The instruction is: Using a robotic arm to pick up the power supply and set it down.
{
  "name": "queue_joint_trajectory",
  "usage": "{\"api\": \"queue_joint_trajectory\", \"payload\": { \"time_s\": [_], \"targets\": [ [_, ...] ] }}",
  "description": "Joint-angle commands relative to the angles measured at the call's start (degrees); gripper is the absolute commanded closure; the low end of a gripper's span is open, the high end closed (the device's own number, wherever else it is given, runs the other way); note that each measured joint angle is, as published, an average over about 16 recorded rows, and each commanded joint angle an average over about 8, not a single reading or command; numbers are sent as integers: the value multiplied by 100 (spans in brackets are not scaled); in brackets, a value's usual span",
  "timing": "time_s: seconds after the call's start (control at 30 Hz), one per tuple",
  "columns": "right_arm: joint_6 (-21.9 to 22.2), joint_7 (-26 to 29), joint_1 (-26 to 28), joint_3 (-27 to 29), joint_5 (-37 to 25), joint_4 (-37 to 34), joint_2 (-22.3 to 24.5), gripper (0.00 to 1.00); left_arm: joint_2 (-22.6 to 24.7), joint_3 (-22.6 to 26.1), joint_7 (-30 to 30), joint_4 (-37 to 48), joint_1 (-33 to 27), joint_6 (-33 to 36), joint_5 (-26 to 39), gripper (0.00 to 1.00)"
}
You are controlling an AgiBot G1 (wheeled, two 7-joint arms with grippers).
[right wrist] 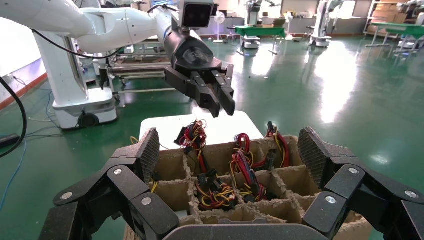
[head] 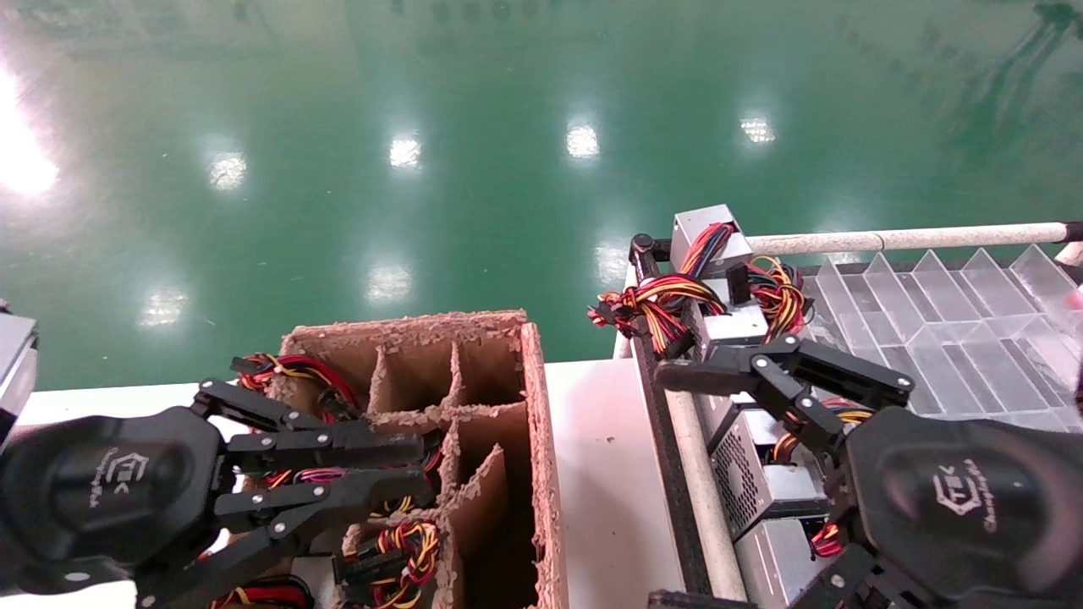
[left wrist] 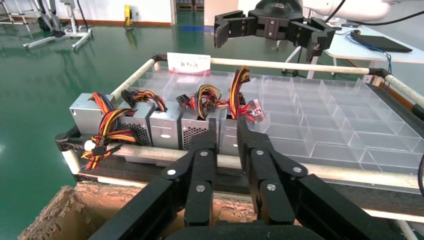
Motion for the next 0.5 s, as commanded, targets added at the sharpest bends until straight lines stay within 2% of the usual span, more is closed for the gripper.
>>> {"api": "queue_joint_trajectory", "payload": {
  "time_s": [0.03, 0.5],
  "targets": [
    [-52, 153, -39, 193, -184, -9, -102, 0, 0, 0, 0, 0, 0, 0, 0, 0],
    [-421, 1225, -316, 1547, -1478, -72, -820, 0, 0, 1, 0, 0, 0, 0, 0, 0]
  ]
}}
